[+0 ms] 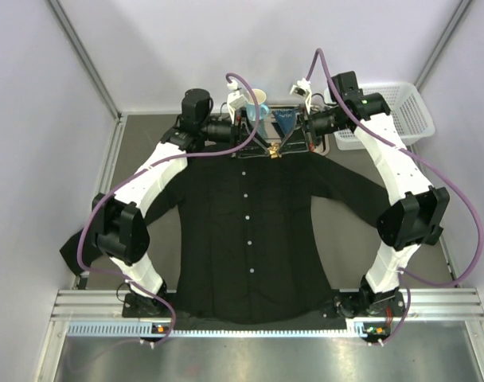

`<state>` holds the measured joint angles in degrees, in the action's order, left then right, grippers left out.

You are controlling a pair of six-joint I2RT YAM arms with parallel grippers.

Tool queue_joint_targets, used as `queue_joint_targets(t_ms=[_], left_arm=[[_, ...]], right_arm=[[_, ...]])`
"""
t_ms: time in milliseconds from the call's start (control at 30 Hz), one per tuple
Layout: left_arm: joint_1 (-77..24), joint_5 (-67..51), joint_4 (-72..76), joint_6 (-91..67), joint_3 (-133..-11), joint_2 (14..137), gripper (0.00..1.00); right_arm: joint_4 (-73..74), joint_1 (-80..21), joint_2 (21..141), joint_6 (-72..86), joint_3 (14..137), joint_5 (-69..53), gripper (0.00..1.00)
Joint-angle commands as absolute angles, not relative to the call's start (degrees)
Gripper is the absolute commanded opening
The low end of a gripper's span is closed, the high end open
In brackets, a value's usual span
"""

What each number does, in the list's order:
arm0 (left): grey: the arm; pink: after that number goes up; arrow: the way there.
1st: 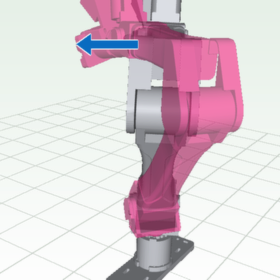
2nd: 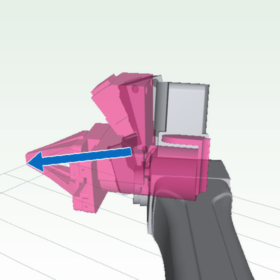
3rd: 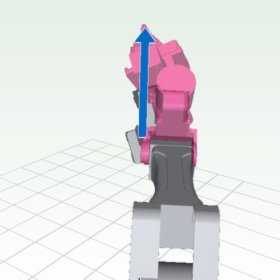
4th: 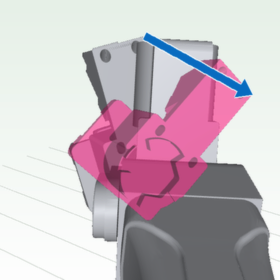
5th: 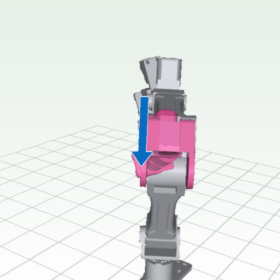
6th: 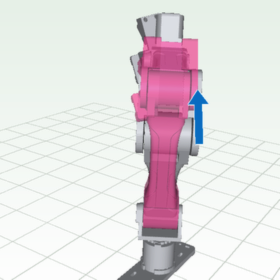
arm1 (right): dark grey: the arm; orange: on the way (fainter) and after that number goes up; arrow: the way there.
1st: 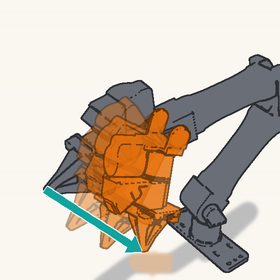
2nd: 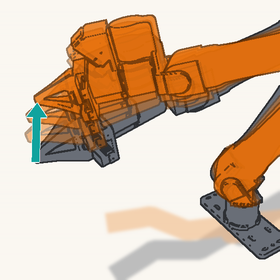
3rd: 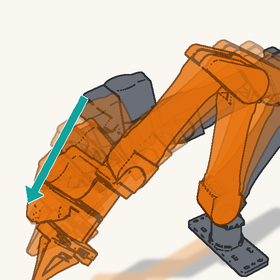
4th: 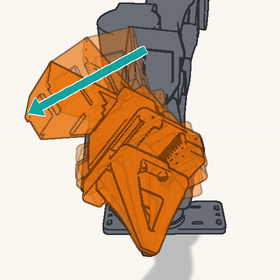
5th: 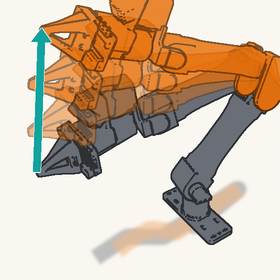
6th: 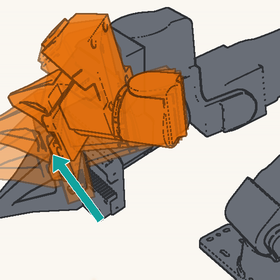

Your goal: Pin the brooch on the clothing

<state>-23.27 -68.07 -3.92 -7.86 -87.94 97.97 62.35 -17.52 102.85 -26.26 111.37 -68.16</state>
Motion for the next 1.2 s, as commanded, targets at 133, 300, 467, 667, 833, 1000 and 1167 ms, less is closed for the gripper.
queue_joint_targets(t_ms=[133, 300, 467, 667, 833, 1000, 1167], left_arm=[[-23.12, -71.63, 2.37, -9.66, -87.45, 95.36, 0.46], [-23.12, -71.63, 3.87, -10.63, -86.49, 95.19, 0.45], [-23.29, -71.81, 4.48, -11.16, -85.96, 95.10, 0.44], [-23.38, -72.42, 6.59, -12.66, -84.90, 94.66, 0.45], [-23.47, -72.69, 7.56, -13.71, -84.81, 94.57, 0.47], [-23.47, -72.60, 9.40, -15.64, -84.64, 94.48, 0.47], [-23.55, -72.07, 12.74, -18.81, -84.29, 95.01, 0.44]], right_arm=[[61.00, -18.02, 102.57, -25.05, 112.50, -71.28, 0.00], [60.47, -18.02, 102.74, -24.44, 112.68, -71.37, 0.00], [60.03, -18.02, 102.74, -23.38, 112.50, -71.63, 0.00], [59.68, -18.02, 102.92, -22.85, 112.33, -71.98, 0.00], [59.50, -18.02, 103.01, -22.76, 112.24, -71.72, 0.00], [59.33, -18.28, 102.92, -23.20, 111.71, -71.28, 0.00], [59.33, -18.54, 102.74, -23.47, 111.36, -71.28, 0.00]])
